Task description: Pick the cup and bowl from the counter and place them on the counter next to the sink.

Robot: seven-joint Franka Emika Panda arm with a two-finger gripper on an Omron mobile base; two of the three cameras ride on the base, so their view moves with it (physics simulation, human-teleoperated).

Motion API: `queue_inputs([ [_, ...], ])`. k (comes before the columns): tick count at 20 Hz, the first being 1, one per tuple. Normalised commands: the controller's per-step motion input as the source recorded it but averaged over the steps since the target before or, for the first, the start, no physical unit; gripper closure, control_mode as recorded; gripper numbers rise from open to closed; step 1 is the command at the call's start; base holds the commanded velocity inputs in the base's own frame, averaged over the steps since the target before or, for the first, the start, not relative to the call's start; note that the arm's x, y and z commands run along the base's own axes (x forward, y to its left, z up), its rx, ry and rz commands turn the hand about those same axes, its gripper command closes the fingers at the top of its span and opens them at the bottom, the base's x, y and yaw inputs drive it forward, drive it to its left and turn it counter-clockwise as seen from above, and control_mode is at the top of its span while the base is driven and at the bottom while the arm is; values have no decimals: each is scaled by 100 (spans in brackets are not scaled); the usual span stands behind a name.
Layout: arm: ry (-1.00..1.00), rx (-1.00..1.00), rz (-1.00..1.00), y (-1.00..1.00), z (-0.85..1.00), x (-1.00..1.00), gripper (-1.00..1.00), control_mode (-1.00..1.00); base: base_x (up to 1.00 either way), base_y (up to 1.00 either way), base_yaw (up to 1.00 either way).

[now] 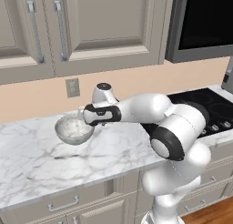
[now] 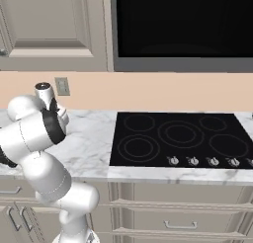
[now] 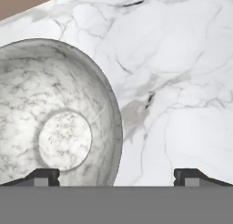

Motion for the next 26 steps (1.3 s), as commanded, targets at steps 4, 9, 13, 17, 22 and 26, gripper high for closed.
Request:
queue_inputs([
  [4,1,0,-4,9,-24,16,-100,-100,0,0,0],
  [9,1,0,-3,24,-20,21,-100,-100,0,0,0],
  [13,1,0,-3,21,-17,18,-100,-100,0,0,0],
  [17,3,0,-4,15,-23,4,-100,-100,0,0,0],
  [22,2,0,-1,5,-14,1,-100,-100,0,0,0],
  [26,0,0,0,0,0,0,-100,-100,0,0,0],
])
